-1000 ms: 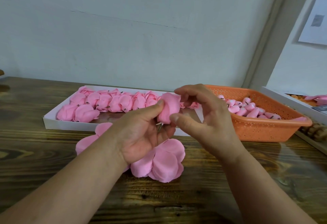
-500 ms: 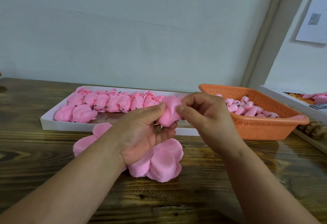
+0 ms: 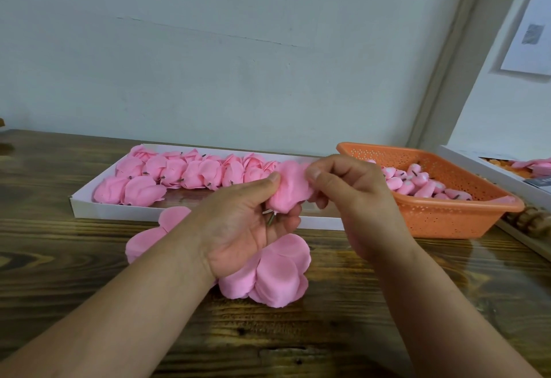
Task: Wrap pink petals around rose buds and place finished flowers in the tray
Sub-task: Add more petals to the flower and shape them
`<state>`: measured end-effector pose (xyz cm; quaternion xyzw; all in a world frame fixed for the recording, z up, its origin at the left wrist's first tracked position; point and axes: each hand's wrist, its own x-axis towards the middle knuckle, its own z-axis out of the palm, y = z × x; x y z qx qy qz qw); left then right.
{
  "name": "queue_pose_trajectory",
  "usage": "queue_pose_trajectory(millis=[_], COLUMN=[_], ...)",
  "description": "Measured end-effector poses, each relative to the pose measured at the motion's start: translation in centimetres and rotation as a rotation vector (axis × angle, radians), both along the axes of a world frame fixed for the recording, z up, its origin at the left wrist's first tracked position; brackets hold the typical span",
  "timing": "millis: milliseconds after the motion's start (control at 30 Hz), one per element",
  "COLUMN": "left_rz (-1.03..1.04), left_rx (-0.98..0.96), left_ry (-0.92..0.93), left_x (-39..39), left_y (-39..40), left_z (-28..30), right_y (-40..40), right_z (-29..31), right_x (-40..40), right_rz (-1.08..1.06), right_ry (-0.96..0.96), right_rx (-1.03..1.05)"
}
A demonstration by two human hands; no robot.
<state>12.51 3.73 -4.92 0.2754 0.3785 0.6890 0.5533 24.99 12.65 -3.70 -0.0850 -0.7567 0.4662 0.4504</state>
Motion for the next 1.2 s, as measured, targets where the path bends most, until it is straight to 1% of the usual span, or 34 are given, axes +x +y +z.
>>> queue_pose_trajectory(millis=[100, 167, 267, 467, 600, 700, 967, 1067, 1200], left_rz=[-0.007, -0.005, 0.001, 0.073, 0.117, 0.151, 0.118, 0.12, 0.128], left_rx=[-0.003, -0.009, -0.013, 0.0, 0.024, 0.033, 0.043, 0.063, 0.089], left_ry=[-0.006, 0.004, 0.014, 0.013, 0.066, 0.117, 0.021, -0.001, 0.025], left_x=[-0.1, -0.2, -0.2, -0.1, -0.2, -0.2, -0.1, 0.0, 0.1], left_y=[0.0, 0.0, 0.0, 0.1, 0.2, 0.3, 0.4, 0.3, 0.4], left_z=[0.0, 0.0, 0.1, -0.1, -0.4, -0.6, -0.5, -0.4, -0.5], right_y=[0.2, 0.2, 0.2, -0.3, -0.9, -1.3, -1.6, -1.7, -1.6], right_z=[0.1, 0.1, 0.1, -0.2, -0.4, -0.6, -0.6, -0.7, -0.9], right_x=[0.1, 0.2, 0.2, -0.1, -0.5, -1.0, -1.4, -1.7, -1.8], right_rz=[0.137, 0.19, 0.192, 0.183, 0.127, 0.034, -0.03, -0.107, -0.179], right_ry=[0.081, 0.115, 0.122, 0.065, 0.035, 0.024, 0.085, 0.084, 0.061], right_rx=[-0.089, -0.136, -0.152, -0.146, -0.172, -0.151, -0.323, -0.299, -0.266])
